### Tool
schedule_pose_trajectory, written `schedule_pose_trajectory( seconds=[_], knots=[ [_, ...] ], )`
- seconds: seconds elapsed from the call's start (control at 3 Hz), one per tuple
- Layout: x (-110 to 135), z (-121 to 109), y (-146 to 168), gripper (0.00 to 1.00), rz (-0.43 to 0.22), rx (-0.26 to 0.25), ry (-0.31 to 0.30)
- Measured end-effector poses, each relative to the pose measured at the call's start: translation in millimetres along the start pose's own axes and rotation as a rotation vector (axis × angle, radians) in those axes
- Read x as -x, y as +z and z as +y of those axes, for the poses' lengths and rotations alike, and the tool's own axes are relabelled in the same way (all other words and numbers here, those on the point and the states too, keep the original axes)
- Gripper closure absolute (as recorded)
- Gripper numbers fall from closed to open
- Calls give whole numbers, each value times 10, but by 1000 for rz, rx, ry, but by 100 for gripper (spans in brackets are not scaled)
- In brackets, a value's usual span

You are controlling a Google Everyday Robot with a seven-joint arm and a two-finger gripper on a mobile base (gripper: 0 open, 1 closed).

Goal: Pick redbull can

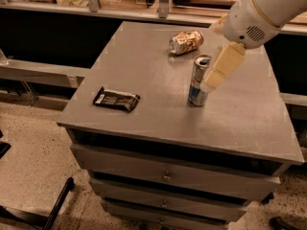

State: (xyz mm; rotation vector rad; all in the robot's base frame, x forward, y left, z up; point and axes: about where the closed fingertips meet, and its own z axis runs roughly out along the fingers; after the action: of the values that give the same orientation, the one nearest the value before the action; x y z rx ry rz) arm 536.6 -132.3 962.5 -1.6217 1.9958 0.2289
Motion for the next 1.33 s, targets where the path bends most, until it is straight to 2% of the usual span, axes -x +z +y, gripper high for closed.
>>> schedule_pose_trajectory(
  seconds=[0.67, 1.0, 1.33],
  knots=[
    [-151, -29, 105, 0, 10, 6, 49],
    [-141, -24, 109, 16, 10, 6, 48],
    [-129, -17, 111, 39, 10, 6, 46]
  ],
)
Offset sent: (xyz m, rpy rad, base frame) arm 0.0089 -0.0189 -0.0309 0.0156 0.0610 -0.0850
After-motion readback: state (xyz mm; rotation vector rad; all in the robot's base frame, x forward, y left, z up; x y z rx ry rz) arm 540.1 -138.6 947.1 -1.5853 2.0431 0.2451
